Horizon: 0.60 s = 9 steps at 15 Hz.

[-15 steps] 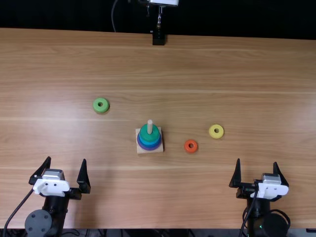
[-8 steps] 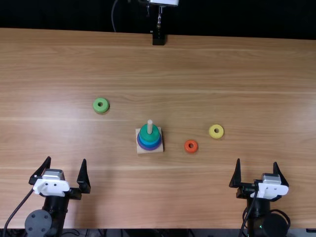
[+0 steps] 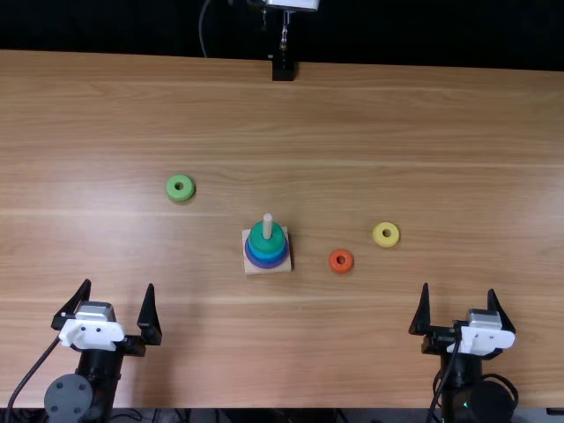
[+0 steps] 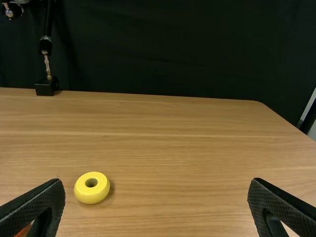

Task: Build the Hanoi tower: stack the rings onto the peg from bottom to top in this color order: purple, dark blue, light blue, dark green, light green, yellow, orange.

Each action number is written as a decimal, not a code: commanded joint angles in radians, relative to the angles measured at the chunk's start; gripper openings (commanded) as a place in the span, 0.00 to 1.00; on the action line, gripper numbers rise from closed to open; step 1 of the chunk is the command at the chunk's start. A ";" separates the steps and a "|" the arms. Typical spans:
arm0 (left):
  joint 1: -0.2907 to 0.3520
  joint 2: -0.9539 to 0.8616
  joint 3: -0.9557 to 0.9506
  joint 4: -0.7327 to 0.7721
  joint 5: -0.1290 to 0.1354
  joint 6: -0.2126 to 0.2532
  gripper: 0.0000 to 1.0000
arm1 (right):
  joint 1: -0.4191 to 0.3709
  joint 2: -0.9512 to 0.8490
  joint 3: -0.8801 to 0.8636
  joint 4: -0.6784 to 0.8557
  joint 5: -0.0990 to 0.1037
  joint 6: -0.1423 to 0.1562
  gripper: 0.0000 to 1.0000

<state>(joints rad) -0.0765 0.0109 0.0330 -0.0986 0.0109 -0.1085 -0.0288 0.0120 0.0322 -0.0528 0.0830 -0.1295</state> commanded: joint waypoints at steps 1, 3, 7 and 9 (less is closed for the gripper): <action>0.014 -0.011 -0.033 -0.006 0.000 0.005 1.00 | -0.006 -0.012 -0.014 0.002 0.004 0.001 1.00; 0.020 -0.011 -0.033 -0.003 0.019 0.002 1.00 | -0.006 -0.012 -0.014 0.004 0.004 0.001 1.00; 0.014 0.098 0.125 0.032 0.037 0.005 1.00 | -0.006 -0.012 -0.014 0.002 0.004 0.001 1.00; 0.017 0.228 0.271 0.019 0.037 0.005 1.00 | -0.006 -0.012 -0.014 0.002 0.004 0.001 1.00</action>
<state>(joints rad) -0.0635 0.2234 0.2501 -0.0860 0.0341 -0.1081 -0.0288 0.0120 0.0322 -0.0521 0.0830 -0.1295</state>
